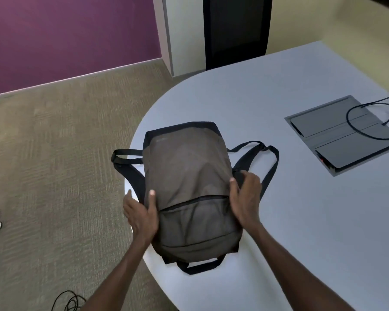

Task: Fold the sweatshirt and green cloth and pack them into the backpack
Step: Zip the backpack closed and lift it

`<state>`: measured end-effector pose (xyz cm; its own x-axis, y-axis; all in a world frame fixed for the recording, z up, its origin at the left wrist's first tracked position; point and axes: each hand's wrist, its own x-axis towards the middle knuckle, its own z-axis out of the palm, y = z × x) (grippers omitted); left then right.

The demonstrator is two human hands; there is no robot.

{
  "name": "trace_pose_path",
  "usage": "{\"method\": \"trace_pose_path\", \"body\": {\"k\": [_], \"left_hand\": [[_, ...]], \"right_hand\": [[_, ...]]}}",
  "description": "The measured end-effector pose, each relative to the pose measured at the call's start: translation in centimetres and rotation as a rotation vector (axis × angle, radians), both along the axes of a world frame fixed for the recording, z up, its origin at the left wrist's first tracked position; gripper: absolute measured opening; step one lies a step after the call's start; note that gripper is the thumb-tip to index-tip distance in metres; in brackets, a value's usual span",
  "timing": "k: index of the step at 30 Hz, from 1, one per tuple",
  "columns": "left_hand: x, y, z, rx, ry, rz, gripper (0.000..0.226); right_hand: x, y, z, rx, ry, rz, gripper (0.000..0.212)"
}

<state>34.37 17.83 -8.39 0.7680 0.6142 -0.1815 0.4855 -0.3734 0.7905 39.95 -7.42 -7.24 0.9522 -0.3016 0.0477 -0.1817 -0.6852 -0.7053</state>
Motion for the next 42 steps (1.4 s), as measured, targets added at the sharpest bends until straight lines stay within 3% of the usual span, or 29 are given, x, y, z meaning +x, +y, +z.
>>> {"method": "trace_pose_path", "body": {"k": [3,7,9,13,18,23,28,31,37,42], "left_hand": [[4.1,1.2,0.8,-0.428,0.179,0.313,0.088],[6.3,2.8,-1.0,-0.567,0.322,0.369,0.111],[6.8,3.3,-1.7,-0.572,0.348,0.315,0.112],[8.0,3.5,-1.2,-0.651,0.268,0.138,0.087],[9.5,4.2,-1.5,-0.722,0.257,-0.070,0.113],[9.7,4.0,-1.2,-0.811,0.190,-0.154,0.108],[9.3,3.4,-0.8,-0.738,0.208,-0.107,0.118],[8.7,2.8,-0.2,-0.708,0.144,-0.104,0.109],[6.2,1.0,1.0,-0.694,0.116,-0.147,0.113],[3.5,-1.8,2.8,-0.696,0.073,-0.191,0.106]], "right_hand": [[3.5,-2.2,-1.1,0.130,0.345,-0.112,0.054],[5.3,-3.6,-2.7,0.153,0.672,-0.078,0.057],[5.7,-3.4,-2.4,0.206,0.672,-0.050,0.049],[6.9,-2.0,-1.7,0.557,0.674,-0.032,0.059],[8.7,-1.1,-2.4,0.750,0.640,-0.028,0.083],[9.6,-1.2,-3.4,0.933,0.792,0.073,0.099],[9.2,-0.7,-3.2,0.958,0.729,0.094,0.094],[8.2,-0.7,-3.0,0.982,0.647,0.109,0.091],[4.7,-2.4,-2.6,0.947,0.557,0.071,0.087],[1.2,-5.4,-0.5,0.927,0.502,0.070,0.065]]}}
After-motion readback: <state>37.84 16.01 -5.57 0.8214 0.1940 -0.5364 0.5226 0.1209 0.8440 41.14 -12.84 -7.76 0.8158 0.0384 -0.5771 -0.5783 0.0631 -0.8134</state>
